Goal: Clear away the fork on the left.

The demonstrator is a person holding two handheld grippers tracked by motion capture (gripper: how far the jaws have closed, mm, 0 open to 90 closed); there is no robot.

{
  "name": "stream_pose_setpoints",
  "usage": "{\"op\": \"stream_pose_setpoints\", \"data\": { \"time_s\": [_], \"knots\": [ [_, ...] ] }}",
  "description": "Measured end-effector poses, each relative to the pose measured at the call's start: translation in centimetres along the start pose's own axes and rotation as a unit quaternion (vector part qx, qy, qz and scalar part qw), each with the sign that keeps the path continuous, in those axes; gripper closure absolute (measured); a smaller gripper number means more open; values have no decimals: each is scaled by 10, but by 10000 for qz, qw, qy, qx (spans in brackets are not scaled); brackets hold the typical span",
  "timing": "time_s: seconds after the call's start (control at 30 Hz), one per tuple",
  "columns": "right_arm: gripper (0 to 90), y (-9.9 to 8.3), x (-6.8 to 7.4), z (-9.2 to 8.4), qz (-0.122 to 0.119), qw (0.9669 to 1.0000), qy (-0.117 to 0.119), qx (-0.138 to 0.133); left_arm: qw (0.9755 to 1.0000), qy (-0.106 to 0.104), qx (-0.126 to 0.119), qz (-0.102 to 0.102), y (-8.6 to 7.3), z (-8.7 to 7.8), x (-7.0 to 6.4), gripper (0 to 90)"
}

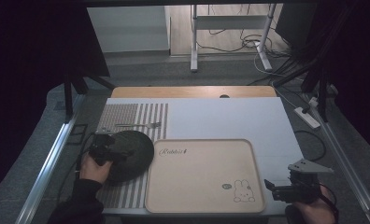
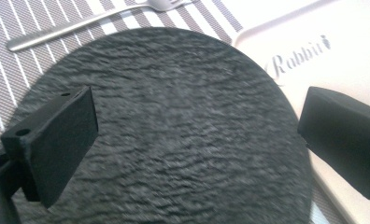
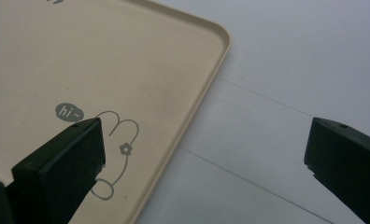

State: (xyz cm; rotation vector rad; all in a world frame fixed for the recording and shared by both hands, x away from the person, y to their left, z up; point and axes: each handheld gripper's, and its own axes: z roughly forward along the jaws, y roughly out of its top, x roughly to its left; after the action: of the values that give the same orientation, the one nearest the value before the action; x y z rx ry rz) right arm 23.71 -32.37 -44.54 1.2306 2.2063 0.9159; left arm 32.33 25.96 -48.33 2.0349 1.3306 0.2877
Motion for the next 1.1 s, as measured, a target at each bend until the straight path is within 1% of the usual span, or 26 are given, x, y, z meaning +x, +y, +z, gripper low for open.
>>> {"op": "stream_pose_setpoints", "data": {
  "time_s": [0.17, 0.2, 0.33, 0.43, 0.47, 0.5, 0.53, 0.57, 0.7, 0.87, 1.03, 1.1],
  "knots": [
    [0, 0, 0, 0, -2, 10000, -2, 0, 10000, 21, 1, -46, 7, 5, 6, 0],
    [0, 0, 0, 0, -3, 10000, -4, 5, 10000, 21, 12, -80, 10, 8, 9, 0],
    [0, 0, 0, 0, -15, 10000, -11, 15, 9998, -55, 29, -176, 15, 12, 16, 0],
    [0, 0, 0, 0, -14, 10000, -9, 15, 9998, -16, 21, -209, 17, 13, 18, 0],
    [0, 0, 0, 0, -14, 10000, -8, 16, 9997, 37, 15, -226, 19, 13, 19, 0],
    [0, 0, 0, 0, -20, 10000, -8, 17, 9997, 92, 27, -221, 21, 14, 21, 0],
    [0, 0, 0, 0, -20, 10000, -8, 17, 9997, 92, 27, -221, 21, 14, 21, 0],
    [0, 0, 0, 0, -20, 10000, -8, 17, 9997, 136, 26, -223, 22, 15, 22, 0],
    [0, 0, 0, 0, -27, 10000, -7, 20, 9996, 169, 67, -207, 26, 18, 26, 0],
    [0, 0, 0, 0, -27, 10000, -3, 24, 9995, 131, 66, -280, 32, 24, 34, 0],
    [0, 0, 0, 0, -32, 10000, -2, 28, 9995, 128, 92, -275, 36, 27, 40, 0],
    [0, 0, 0, 0, -31, 10000, -3, 31, 9995, 168, 129, -246, 39, 29, 43, 0]
  ]
}}
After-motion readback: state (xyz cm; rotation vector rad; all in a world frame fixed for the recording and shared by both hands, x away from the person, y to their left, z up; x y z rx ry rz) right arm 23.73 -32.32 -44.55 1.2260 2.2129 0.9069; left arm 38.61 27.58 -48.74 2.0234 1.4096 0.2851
